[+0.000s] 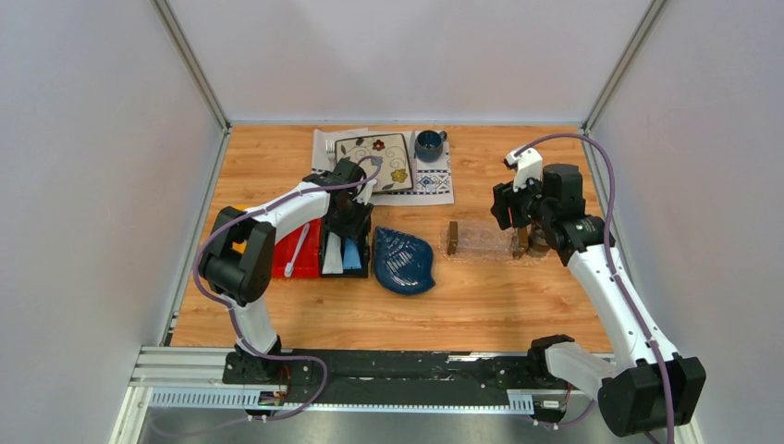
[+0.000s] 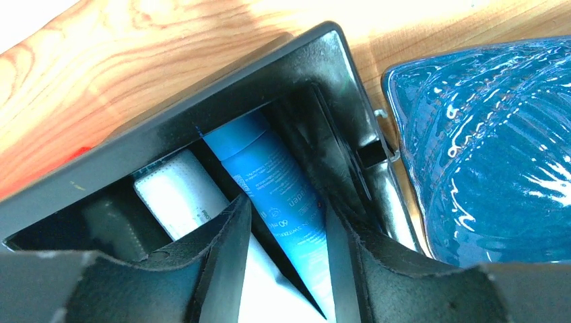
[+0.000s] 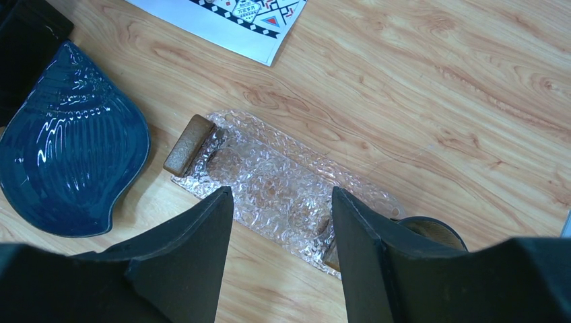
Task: Prepare toiletry sets of a toothbrush and toothpaste on the tray
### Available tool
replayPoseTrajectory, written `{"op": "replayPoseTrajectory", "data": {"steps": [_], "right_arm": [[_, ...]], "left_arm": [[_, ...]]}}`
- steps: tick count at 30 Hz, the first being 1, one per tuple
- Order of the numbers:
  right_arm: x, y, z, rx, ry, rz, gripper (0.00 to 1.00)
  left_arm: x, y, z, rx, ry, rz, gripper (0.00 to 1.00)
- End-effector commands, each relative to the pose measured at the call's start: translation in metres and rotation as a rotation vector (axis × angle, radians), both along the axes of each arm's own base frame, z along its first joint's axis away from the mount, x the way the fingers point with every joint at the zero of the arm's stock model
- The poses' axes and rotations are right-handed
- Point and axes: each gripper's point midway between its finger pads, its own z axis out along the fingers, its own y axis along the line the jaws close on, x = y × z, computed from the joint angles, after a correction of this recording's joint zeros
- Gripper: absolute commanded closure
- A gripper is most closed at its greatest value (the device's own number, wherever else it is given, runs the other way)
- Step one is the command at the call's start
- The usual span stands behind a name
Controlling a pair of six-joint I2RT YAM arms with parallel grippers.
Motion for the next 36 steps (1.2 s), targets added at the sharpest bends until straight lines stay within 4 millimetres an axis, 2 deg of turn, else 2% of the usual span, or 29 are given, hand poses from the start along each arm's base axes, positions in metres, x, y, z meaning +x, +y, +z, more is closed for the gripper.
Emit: {"op": "replayPoseTrajectory", "data": {"steps": [1,12,20,30,36], "right_arm": [[0.007,-0.001,0.008,-0.008,-0.048,-0.004,0.41],[0.007,0.0,0.008,-0.008,-0.046,-0.001,0.41],[0.007,0.0,0.01,-0.006,-0.051,-0.001,0.4],[0.006,0.0,0.009,-0.005,-0.05,0.0,0.4],[0.006,0.001,0.009,-0.005,-0.049,0.003,0.4]], "left_arm": [[0.0,0.003,-0.006,0.031,0.008,-0.002,0.51],[0.007,0.003,0.016,0.022,-0.052,-0.004,0.61],[0.014,0.001,0.039,0.01,-0.092,-0.007,0.8],[0.015,0.0,0.049,0.004,-0.1,-0.011,0.97],[0.018,-0.001,0.058,-0.002,-0.125,-0.009,1.0]]}}
